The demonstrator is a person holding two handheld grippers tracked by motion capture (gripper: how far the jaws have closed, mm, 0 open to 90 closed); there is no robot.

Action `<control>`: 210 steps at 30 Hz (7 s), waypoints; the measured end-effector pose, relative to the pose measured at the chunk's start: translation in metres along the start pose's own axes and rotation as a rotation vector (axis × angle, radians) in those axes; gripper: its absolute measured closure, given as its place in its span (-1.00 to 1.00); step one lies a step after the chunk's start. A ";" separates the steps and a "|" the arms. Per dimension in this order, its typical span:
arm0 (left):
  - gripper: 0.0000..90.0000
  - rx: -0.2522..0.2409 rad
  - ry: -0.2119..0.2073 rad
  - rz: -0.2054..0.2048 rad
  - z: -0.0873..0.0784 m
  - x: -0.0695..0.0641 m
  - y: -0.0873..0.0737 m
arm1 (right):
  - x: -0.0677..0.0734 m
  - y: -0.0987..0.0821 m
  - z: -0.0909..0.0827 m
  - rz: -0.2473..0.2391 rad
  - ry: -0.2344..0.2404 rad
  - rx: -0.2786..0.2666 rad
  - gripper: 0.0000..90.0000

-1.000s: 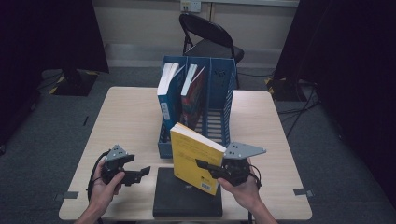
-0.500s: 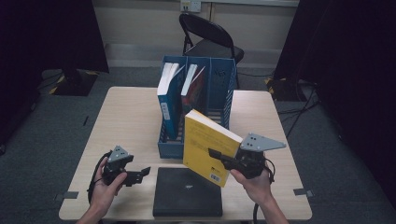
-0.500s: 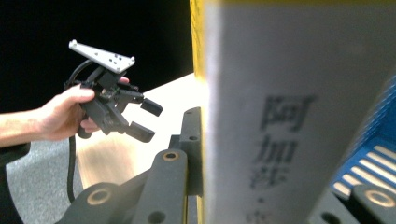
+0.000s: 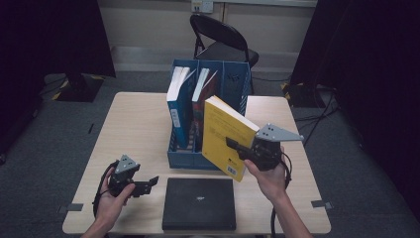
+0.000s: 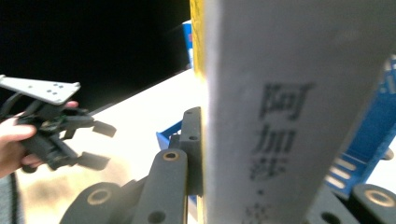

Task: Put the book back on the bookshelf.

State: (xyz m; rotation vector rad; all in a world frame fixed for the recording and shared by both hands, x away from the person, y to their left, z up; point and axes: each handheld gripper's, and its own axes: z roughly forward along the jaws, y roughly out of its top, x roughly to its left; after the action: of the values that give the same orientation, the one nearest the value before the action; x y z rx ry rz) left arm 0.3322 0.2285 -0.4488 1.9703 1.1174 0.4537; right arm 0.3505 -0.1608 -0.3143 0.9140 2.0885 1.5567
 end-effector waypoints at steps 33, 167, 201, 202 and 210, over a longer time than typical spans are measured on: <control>-0.65 0.010 -0.006 -0.005 0.003 0.001 -0.003 | -0.020 0.027 0.071 0.041 -0.248 0.034 0.69; -0.64 0.018 -0.032 0.004 0.008 -0.002 -0.004 | -0.046 0.000 0.203 0.103 -0.465 0.113 0.46; -0.63 0.019 -0.032 -0.004 0.009 -0.002 -0.004 | -0.034 -0.036 0.158 0.072 -0.296 0.228 0.49; -0.63 0.020 -0.032 -0.002 0.009 -0.002 -0.004 | -0.034 -0.035 0.159 0.071 -0.297 0.232 0.49; -0.63 0.018 -0.033 0.001 0.009 -0.003 -0.004 | -0.032 -0.028 0.175 0.047 -0.313 0.242 0.61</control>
State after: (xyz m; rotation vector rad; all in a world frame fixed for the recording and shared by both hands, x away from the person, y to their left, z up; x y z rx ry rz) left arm 0.3342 0.2235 -0.4568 1.9865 1.1036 0.4113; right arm 0.4783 -0.0656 -0.3984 1.2116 2.0637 1.1096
